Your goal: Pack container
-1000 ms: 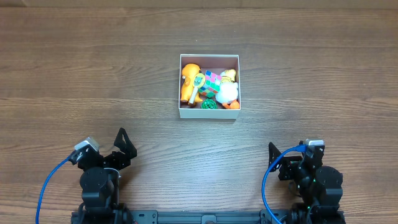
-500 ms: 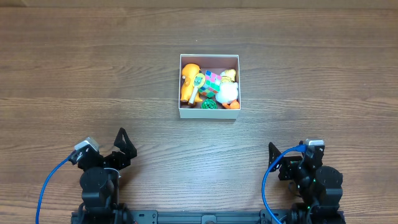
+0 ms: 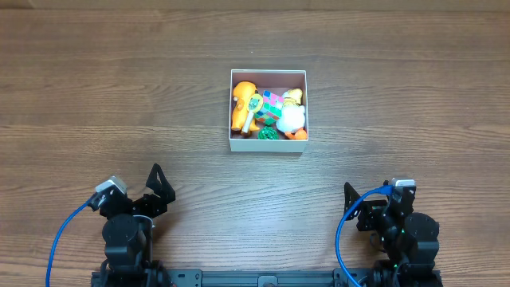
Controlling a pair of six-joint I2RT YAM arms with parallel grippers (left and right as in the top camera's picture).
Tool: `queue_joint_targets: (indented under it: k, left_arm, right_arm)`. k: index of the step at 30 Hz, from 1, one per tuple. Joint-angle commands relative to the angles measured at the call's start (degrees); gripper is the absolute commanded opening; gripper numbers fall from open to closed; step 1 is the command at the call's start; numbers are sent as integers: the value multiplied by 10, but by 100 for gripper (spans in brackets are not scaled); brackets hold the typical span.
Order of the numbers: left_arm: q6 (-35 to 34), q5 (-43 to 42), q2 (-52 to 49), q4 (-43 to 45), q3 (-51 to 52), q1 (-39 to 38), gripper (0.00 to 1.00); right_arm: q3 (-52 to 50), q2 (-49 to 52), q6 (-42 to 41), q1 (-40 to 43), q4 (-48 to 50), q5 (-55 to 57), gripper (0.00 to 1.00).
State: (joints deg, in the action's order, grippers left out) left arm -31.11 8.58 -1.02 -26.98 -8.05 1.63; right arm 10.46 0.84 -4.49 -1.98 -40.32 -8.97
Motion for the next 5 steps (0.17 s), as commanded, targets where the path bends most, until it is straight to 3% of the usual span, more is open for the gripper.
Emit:
queue_joint_targets:
  k: [1,5]
  left_arm:
    - [14,-3,8,2,5,4,100]
    - [14,-3,8,2,5,4,100]
  right_arm:
    - [-11,-7,-2,-3,2,0,100]
    - [-11,-7,-2,-3,2,-1,100]
